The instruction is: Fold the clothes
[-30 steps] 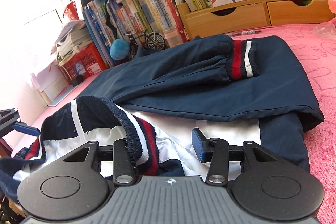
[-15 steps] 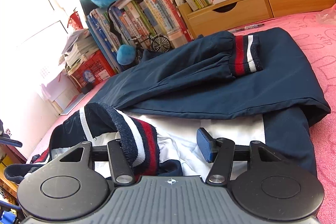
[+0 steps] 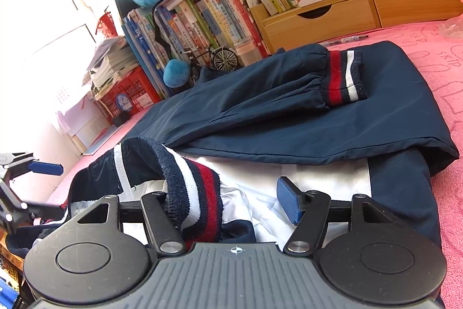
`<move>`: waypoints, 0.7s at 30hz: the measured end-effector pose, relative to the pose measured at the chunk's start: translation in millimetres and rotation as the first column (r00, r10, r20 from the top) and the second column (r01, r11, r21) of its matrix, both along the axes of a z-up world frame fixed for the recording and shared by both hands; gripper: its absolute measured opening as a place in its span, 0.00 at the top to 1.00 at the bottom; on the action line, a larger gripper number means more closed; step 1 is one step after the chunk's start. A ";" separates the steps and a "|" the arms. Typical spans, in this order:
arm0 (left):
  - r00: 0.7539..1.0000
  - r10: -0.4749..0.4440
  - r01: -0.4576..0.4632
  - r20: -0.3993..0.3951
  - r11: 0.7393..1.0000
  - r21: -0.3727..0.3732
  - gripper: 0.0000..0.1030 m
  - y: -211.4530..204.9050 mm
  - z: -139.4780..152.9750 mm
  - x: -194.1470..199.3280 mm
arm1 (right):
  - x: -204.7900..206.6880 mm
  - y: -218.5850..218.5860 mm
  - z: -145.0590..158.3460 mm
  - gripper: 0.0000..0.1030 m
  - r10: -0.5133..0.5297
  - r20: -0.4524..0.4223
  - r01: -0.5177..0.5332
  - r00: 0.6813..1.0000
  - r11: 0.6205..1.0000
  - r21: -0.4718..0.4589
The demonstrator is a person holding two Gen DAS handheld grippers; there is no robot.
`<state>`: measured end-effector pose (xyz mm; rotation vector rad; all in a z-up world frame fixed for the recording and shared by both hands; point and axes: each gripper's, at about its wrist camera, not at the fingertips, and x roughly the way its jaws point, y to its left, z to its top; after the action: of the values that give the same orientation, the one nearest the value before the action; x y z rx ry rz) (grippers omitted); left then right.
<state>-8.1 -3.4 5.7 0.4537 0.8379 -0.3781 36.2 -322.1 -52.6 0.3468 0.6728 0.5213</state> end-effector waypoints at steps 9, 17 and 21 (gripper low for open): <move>0.985 -0.013 -0.047 0.171 0.938 0.342 0.00 -4.7 -14.2 -9.2 | -5.4 10.7 4.7 0.30 0.017 0.023 -0.015 1.000 0.997 -0.075; 0.961 0.161 -0.221 0.225 0.936 0.275 0.00 41.4 20.4 4.5 | -7.3 12.2 4.9 0.25 0.019 0.027 -0.016 0.999 0.996 -0.084; 0.933 0.269 -0.318 0.239 0.926 0.201 0.00 66.6 32.4 19.7 | -8.1 8.1 4.4 0.25 -0.023 0.026 0.025 0.999 0.997 -0.076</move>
<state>11.6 63.1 38.1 0.5688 0.7350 0.0516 28.1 -314.1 -48.3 0.2757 0.6615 0.4756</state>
